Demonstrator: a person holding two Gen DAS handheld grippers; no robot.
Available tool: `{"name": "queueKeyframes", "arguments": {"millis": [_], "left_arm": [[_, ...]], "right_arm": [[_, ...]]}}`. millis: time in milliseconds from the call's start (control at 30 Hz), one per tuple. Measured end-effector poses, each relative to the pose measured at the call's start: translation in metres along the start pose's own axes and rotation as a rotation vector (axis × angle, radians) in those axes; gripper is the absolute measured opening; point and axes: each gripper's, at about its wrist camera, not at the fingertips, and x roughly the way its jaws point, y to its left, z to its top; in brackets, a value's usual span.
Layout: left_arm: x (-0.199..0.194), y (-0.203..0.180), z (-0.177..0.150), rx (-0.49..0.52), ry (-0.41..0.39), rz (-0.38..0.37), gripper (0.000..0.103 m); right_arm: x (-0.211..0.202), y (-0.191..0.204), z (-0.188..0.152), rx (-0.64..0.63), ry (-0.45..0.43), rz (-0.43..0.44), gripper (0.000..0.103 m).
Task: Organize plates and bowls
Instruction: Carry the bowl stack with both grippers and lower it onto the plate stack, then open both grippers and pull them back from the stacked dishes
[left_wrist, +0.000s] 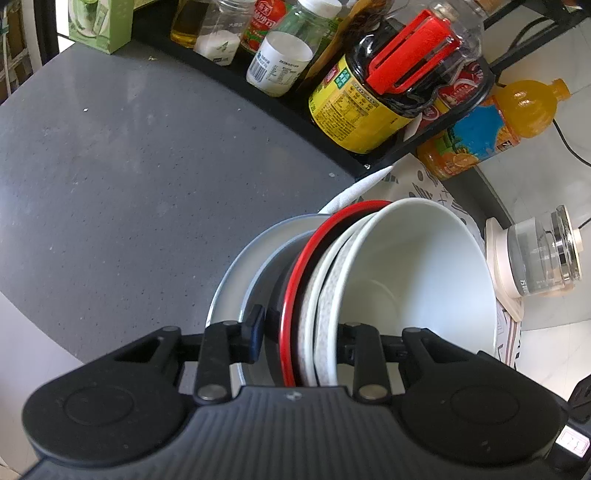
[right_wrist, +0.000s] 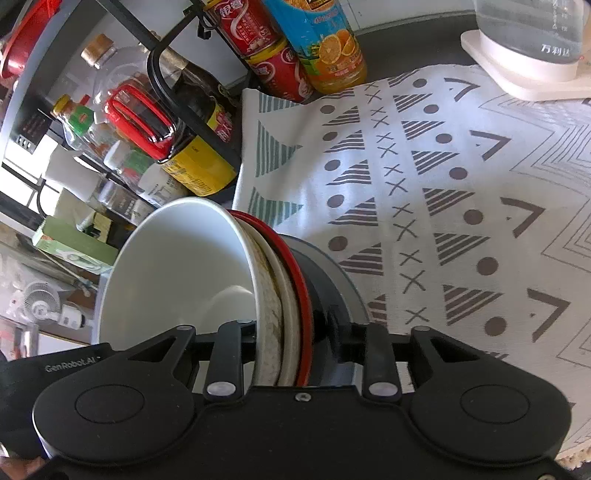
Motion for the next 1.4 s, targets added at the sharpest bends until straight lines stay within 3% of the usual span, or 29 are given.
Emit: {"name": "queueKeyframes", "arguments": {"millis": [167, 233, 433, 600, 733, 1033, 1267, 1400], "left_arm": [[-0.007, -0.001, 0.001, -0.021, -0.033, 0.003, 0.032], [-0.01, -0.004, 0.001, -0.005, -0.043, 0.015, 0.033], [-0.023, -0.016, -0.003, 0.026, -0.088, 0.043, 0.05], [-0.035, -0.033, -0.016, 0.065, -0.144, 0.061, 0.064], [-0.047, -0.049, -0.033, 0.11, -0.192, 0.068, 0.076], [-0.077, -0.074, -0.075, 0.2, -0.286, 0.053, 0.085], [-0.103, -0.089, -0.114, 0.251, -0.3, 0.024, 0.086], [-0.121, -0.097, -0.132, 0.304, -0.307, 0.021, 0.086]], "right_arm": [[-0.011, 0.0, 0.0, -0.002, -0.033, 0.029, 0.037], [-0.019, -0.001, 0.0, 0.006, -0.056, 0.037, 0.053], [-0.047, -0.01, -0.004, -0.013, -0.145, 0.013, 0.081], [-0.078, -0.022, -0.014, -0.032, -0.237, -0.034, 0.095], [-0.098, -0.036, -0.023, -0.005, -0.266, -0.036, 0.096], [-0.155, -0.059, -0.055, 0.004, -0.338, -0.057, 0.103], [-0.194, -0.072, -0.08, 0.078, -0.359, -0.034, 0.103], [-0.21, -0.068, -0.09, 0.061, -0.376, -0.069, 0.103]]}}
